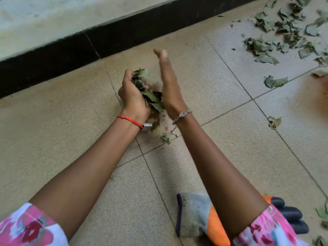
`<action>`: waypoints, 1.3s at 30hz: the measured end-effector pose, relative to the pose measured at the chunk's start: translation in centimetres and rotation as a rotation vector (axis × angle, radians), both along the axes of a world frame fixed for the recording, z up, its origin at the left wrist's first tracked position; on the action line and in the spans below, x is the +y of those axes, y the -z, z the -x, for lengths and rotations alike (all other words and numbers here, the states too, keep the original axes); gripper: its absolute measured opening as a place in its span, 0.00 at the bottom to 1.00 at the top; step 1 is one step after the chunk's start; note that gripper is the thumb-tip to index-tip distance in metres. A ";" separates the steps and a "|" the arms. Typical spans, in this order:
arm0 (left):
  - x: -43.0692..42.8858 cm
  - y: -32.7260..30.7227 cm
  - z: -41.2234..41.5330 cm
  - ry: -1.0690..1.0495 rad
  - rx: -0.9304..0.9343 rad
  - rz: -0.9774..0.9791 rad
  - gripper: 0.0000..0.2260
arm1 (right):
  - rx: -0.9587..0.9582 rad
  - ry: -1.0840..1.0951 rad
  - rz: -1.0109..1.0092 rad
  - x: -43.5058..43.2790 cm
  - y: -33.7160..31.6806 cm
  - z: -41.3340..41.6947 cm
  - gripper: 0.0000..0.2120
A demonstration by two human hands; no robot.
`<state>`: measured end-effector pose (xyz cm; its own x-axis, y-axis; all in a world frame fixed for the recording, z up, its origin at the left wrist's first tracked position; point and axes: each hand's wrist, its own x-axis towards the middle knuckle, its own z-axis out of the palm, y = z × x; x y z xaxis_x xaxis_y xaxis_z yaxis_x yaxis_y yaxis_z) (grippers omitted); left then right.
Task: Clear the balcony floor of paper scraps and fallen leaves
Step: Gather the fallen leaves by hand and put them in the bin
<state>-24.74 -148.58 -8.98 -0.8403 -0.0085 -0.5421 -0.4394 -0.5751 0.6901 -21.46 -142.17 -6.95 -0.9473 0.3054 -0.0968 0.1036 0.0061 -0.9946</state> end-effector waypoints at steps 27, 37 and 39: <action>-5.6 -0.6 1.7 0.054 0.111 -0.146 0.18 | -0.073 -0.302 -1.172 -1.3 4.6 -6.0 0.37; -5.9 -0.9 2.0 0.036 0.126 -0.223 0.27 | 0.011 -0.112 -1.080 -3.5 5.2 -3.4 0.17; -5.7 -0.9 1.9 0.031 0.125 -0.233 0.27 | 0.090 -0.063 -1.056 -3.3 5.7 -3.7 0.13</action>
